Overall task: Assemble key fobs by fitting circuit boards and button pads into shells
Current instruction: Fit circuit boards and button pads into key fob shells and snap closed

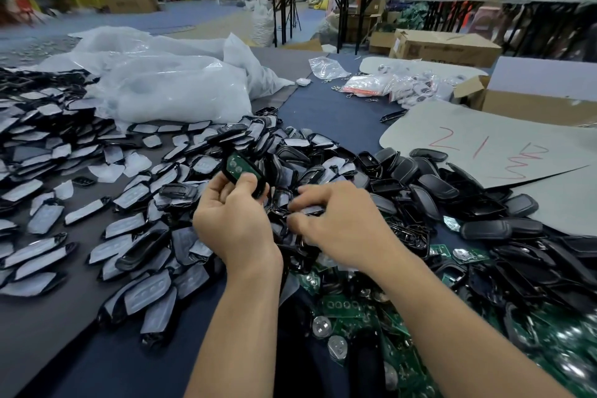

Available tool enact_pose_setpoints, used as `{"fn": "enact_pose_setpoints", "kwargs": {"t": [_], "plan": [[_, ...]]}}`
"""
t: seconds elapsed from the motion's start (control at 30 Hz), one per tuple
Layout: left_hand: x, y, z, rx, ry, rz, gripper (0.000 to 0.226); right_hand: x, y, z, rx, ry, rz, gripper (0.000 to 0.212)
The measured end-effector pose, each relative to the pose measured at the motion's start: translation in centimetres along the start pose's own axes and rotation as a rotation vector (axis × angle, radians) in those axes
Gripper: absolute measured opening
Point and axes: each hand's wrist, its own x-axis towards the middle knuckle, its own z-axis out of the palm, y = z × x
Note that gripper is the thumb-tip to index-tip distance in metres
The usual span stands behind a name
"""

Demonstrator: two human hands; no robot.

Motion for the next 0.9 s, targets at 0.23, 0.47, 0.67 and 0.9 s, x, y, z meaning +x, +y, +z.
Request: {"fn": "enact_pose_setpoints", "kwargs": {"t": [0.23, 0.47, 0.67, 0.9], "plan": [[1.2, 0.4, -0.8, -0.097, 0.120, -0.004, 0.019, 5.0, -2.0, 3.4, -0.152, 0.019, 0.034, 0.039], [1.7, 1.1, -0.6, -0.209, 0.120, 0.086, 0.034, 5.2, -3.1, 7.7, -0.541, 0.151, -0.208, 0.023], [1.3, 0.9, -0.5, -0.177, 0.080, 0.042, 0.029, 3.4, -3.3, 4.4, -0.074, 0.184, 0.010, 0.017], [-2.3, -1.1, 0.2, 0.095, -0.308, -0.084, 0.022, -2.4, 2.0, -3.7, 0.898, 0.334, 0.272, 0.025]]}}
